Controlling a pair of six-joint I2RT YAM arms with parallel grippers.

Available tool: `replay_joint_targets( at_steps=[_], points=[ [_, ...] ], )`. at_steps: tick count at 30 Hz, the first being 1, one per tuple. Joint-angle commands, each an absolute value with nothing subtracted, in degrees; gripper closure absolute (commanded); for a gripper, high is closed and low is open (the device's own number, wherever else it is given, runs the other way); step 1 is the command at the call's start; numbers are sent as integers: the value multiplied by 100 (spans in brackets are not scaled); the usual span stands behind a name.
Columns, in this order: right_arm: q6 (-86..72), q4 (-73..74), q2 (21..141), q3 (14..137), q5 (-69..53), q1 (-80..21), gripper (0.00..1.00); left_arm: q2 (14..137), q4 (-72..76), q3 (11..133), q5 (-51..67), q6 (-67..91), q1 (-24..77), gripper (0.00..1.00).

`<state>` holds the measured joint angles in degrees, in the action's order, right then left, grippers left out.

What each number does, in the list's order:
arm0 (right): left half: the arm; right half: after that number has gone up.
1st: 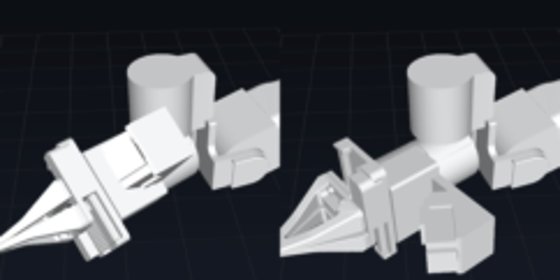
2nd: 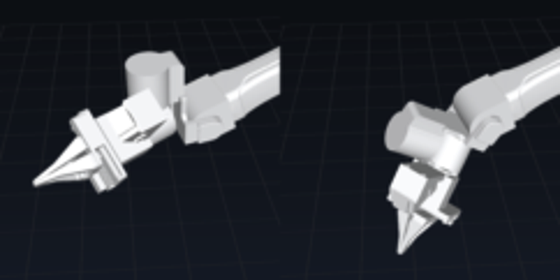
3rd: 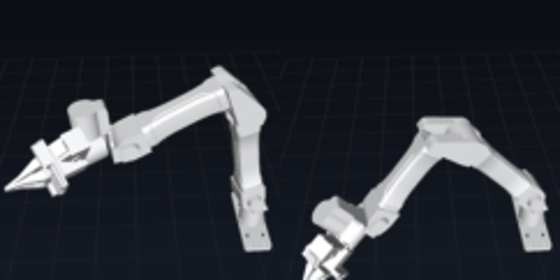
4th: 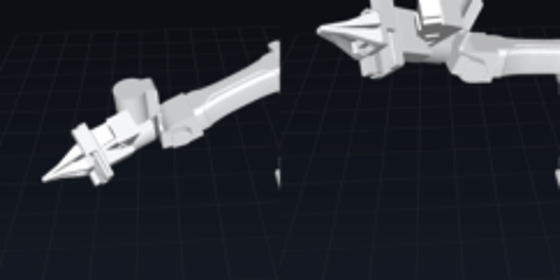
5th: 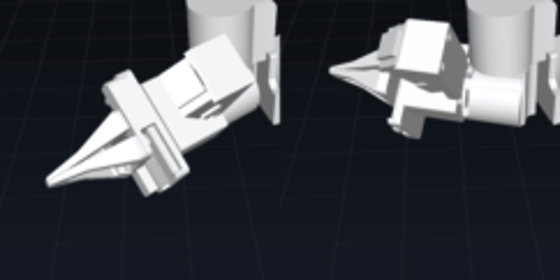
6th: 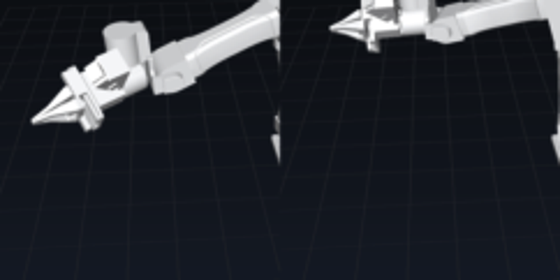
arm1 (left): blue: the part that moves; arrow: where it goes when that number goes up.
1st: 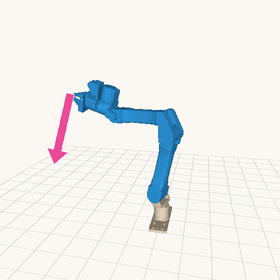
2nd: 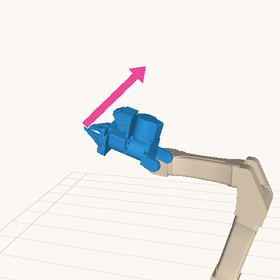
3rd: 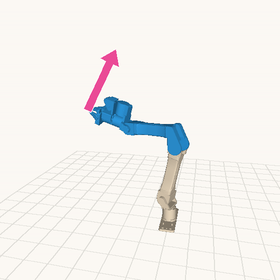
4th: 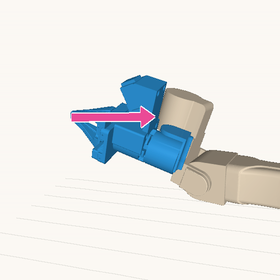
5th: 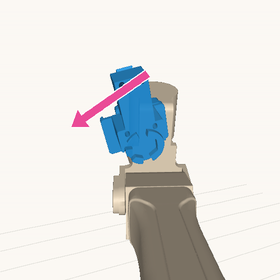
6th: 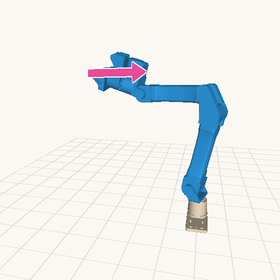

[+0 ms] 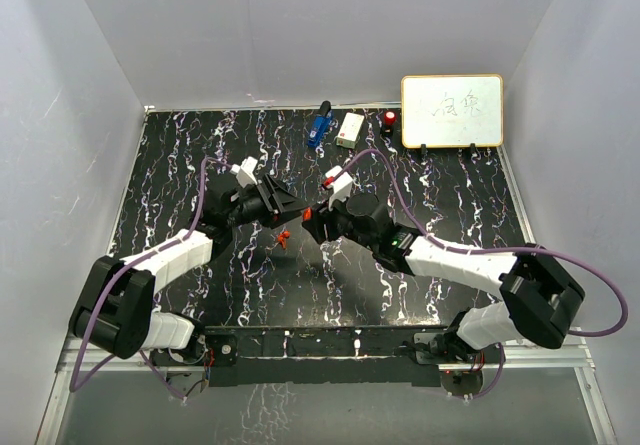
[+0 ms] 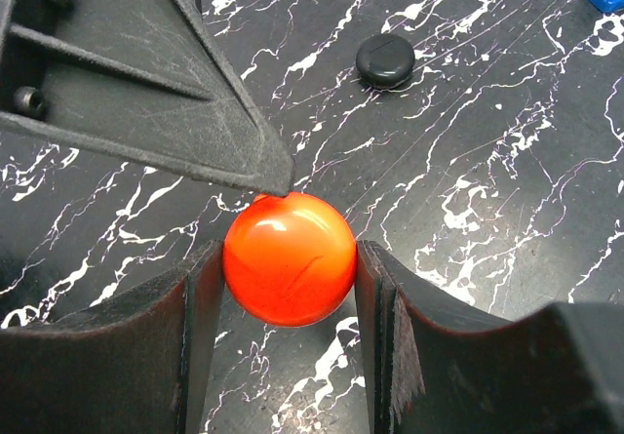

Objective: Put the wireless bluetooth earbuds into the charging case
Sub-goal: Pick up the charging case at the center of the board.

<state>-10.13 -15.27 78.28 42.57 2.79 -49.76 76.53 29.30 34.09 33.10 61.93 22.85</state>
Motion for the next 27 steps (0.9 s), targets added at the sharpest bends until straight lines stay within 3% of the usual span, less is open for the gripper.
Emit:
replay_joint_targets(
  at_steps=[1, 18, 23, 27],
  points=[
    [-922, -1852, 7886, 4555, 211, -4957, 69, 7550, 3108, 3505, 3503, 6205, 2400, 50],
    [-1052, -1783, 8060, 4801, 258, -4887, 68, 7353, 3153, 3367, 3563, 6239, 2491, 65],
    [-1093, -1757, 8112, 4840, 256, -4861, 68, 7347, 3171, 3361, 3554, 6240, 2496, 87],
    [-1127, -1733, 8129, 4879, 220, -4828, 66, 7356, 3203, 3366, 3559, 6239, 2496, 95]
  ],
)
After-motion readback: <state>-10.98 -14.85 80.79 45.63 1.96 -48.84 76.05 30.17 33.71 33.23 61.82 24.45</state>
